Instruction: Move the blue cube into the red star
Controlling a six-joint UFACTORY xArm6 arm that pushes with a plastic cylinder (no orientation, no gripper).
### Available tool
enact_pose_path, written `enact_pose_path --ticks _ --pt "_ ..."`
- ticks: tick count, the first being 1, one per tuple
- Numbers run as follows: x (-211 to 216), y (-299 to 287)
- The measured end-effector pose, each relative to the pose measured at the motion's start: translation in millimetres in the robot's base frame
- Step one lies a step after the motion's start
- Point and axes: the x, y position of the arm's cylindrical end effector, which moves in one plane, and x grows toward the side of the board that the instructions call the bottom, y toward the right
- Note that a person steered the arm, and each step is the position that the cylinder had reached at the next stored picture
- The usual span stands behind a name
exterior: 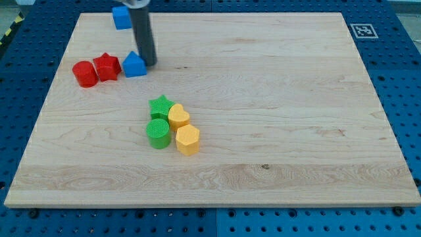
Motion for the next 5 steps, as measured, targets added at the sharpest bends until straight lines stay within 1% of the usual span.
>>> enact_pose_path --ticks 1,3,4,5 --pt "-22 -13" --pt "-108 3" --pt "-153 -5" --pt "-154 -14"
